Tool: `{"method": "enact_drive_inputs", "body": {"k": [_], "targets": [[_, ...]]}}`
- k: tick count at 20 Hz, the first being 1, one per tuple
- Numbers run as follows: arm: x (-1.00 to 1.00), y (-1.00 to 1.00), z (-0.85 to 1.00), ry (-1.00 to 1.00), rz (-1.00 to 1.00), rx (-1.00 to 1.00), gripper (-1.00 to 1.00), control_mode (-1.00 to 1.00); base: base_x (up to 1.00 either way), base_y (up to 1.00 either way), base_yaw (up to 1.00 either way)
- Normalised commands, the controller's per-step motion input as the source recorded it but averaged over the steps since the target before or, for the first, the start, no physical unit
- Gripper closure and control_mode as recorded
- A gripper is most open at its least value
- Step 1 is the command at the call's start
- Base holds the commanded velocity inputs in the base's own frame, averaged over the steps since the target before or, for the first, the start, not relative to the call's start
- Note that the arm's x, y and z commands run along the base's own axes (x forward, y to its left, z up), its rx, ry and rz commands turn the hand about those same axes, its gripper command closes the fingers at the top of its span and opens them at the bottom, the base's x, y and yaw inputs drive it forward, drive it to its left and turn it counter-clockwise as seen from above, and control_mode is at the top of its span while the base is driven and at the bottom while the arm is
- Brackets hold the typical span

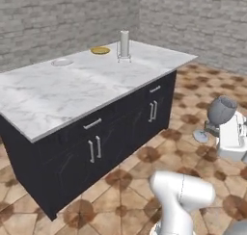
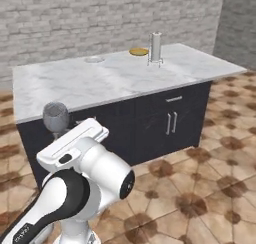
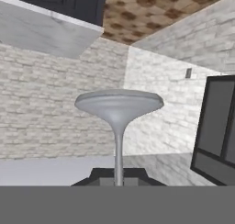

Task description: Retrieve the wine glasses from the counter and place one next to each plate.

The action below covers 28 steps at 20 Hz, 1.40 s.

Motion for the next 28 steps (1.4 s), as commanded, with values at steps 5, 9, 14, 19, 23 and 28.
{"method": "enact_drive_inputs", "body": {"k": [5, 9, 14, 19, 23, 28], "targets": [[0.0, 0.0, 0.0, 0.0, 0.0, 0.0, 1.0, 1.0, 1.0, -0.96, 0.34], [0.0, 0.0, 0.0, 0.0, 0.0, 0.0, 1.0, 1.0, 0.93, -0.68, 0.55], [0.0, 0.0, 0.0, 0.0, 0.0, 0.0, 1.0, 1.0, 0.79, -0.67, 0.59], [0.0, 0.0, 0.0, 0.0, 0.0, 0.0, 1.0, 1.0, 0.67, -0.89, 0.53], [0.0, 0.0, 0.0, 0.0, 0.0, 0.0, 1.0, 1.0, 0.0, -1.0, 0.34], [0.0, 0.0, 0.0, 0.0, 0.0, 0.0, 1.0, 1.0, 0.01, -1.0, 0.12]]}}
